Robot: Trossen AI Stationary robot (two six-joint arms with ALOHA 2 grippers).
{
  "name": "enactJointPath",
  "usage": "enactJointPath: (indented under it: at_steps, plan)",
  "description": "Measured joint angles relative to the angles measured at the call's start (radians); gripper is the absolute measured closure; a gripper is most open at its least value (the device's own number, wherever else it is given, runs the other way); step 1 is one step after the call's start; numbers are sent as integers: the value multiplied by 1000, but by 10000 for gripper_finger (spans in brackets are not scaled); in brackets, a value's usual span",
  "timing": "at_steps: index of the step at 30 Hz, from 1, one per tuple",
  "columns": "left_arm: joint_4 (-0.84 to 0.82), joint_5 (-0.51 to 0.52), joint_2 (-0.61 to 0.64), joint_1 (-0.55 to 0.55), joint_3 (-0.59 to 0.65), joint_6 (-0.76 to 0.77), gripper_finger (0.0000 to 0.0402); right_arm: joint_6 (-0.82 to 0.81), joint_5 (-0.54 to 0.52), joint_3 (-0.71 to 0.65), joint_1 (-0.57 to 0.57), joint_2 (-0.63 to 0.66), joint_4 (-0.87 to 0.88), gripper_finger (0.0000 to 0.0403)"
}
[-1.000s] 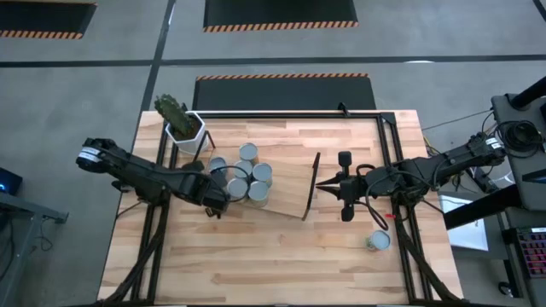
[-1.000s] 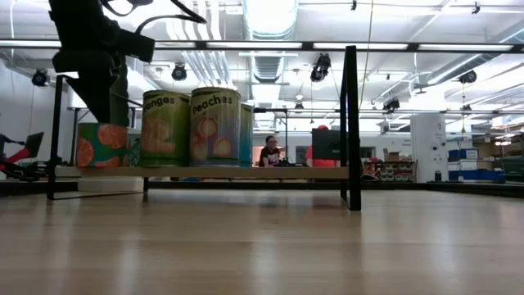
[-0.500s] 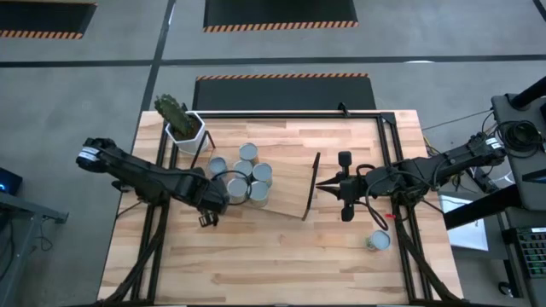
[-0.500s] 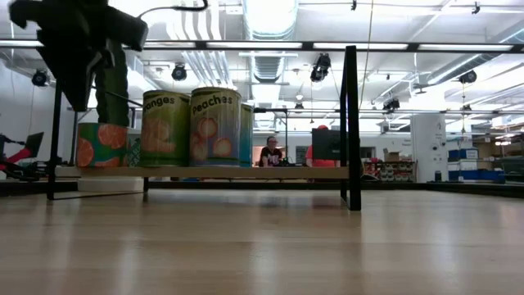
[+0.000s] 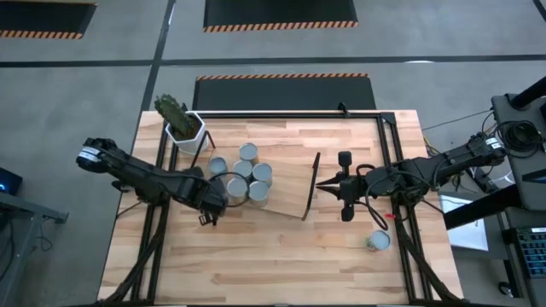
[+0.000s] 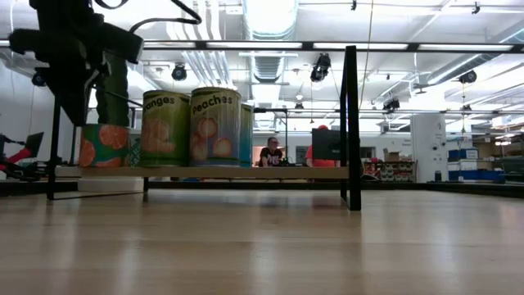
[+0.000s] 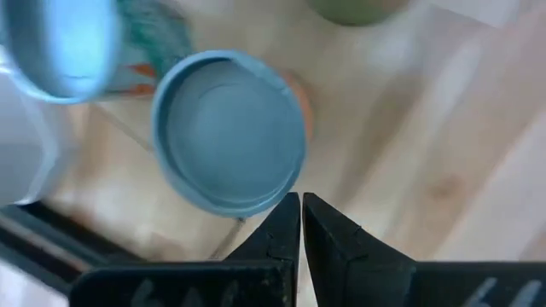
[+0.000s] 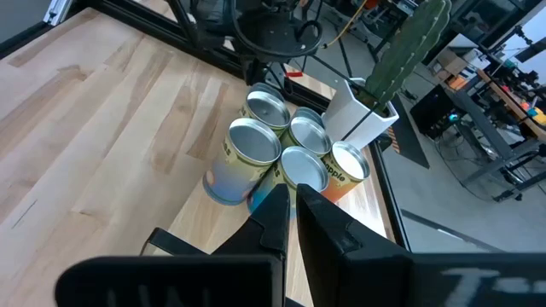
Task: Pick and place cans onto a shelf
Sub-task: Adjust the small canned oranges can on the shelf
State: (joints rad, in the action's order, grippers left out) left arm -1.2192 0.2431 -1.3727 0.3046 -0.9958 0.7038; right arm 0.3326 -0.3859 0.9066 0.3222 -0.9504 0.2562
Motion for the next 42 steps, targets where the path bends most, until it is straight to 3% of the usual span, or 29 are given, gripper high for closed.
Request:
enactJointPath:
  at_steps: [9,17,31,37,42]
  plan:
    - [-113,116,0,0,-35,94,402,0,-1,0,0,0,0,390]
    - [47,207,0,0,-46,90,402,1,-7,0,0,0,0,390]
    - [111,358,0,0,28,133,402,1,-7,0,0,0,1,390]
    - [174,368,0,0,67,144,402,1,-7,0,0,0,0,390]
    - [179,302,0,1,73,105,402,2,-7,0,0,0,1,390]
